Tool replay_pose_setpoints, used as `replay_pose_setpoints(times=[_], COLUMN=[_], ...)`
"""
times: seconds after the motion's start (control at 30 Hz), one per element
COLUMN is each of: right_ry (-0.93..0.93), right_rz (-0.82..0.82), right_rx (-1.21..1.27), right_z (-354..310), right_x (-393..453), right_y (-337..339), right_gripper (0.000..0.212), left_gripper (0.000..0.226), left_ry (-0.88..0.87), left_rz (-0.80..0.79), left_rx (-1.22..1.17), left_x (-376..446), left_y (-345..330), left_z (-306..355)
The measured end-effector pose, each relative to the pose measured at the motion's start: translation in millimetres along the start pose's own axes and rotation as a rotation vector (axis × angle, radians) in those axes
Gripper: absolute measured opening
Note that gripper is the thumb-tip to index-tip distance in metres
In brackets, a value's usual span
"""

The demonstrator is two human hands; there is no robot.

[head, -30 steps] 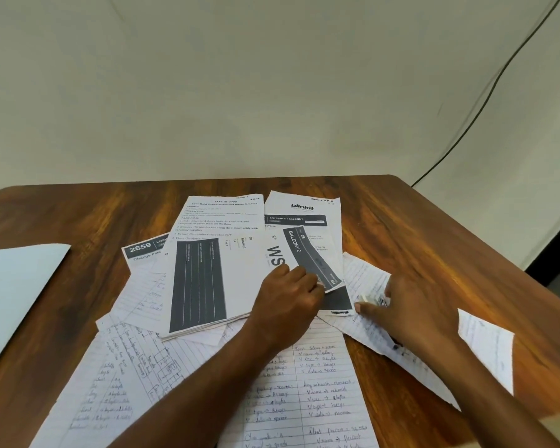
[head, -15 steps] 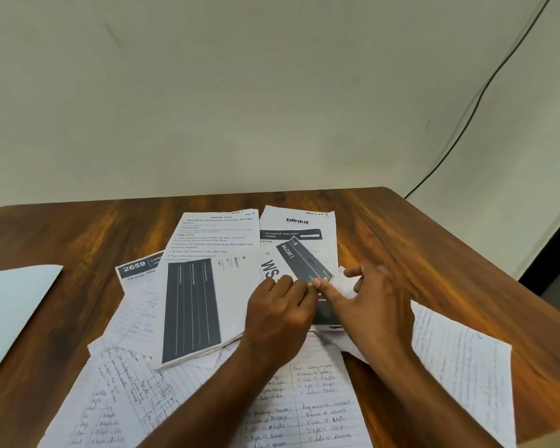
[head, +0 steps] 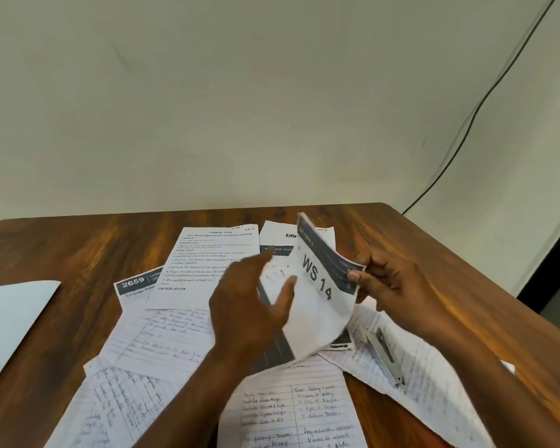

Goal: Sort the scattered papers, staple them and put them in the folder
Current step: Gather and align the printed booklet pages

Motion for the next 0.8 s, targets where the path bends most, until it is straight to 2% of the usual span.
replay_pose_setpoints(times=[0.1,0.2,0.27,0.37,0.43,0.53,0.6,0.7,0.8], right_ry=[0.017,0.027,0.063,0.111,0.126,0.063,-0.009,-0.071,-0.075], right_rz=[-0.111,-0.205,-0.265,-0.215,-0.141,0.060,0.161,0.145,0.068], right_rx=[-0.001,0.017,0.021,0.017,0.052,0.308,0.502,0.698,0.754], right_z=[-8,-15,-20,-22,-19,-9,-2,10,12], right_x=[-1,3,4,7,9,10,7,4,2], right_y=[19,34,41,49,52,51,45,41,43], right_gripper=[0.012,0.012,0.012,0.012,0.018,0.018,0.015,0.019,0.019], left_gripper=[0.087,0.102,0.107,0.101,0.096,0.082,0.069,0.064,0.072], left_ry=[0.220,0.297,0.305,0.311,0.351,0.462,0.481,0.495,0.488], left_rz=[-0.156,-0.278,-0.384,-0.506,-0.551,-0.581,-0.577,-0.613,-0.705], left_rx=[-0.146,-0.264,-0.259,-0.207,-0.293,-0.595,-0.667,-0.685,-0.653], left_x=[9,13,14,11,9,7,8,4,0], left_y=[-6,-9,-10,-13,-16,-21,-22,-28,-37], left_z=[-26,-35,-35,-36,-38,-46,-50,-46,-34])
Point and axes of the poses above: each hand's wrist, its own x-axis towards the middle knuckle, its own y-axis out of the back of the hand, z = x × y, the point moved 4 cm from there along x, towards the middle knuckle, and after that the axes turned 7 degrees about -z, right-handed, at the moved point
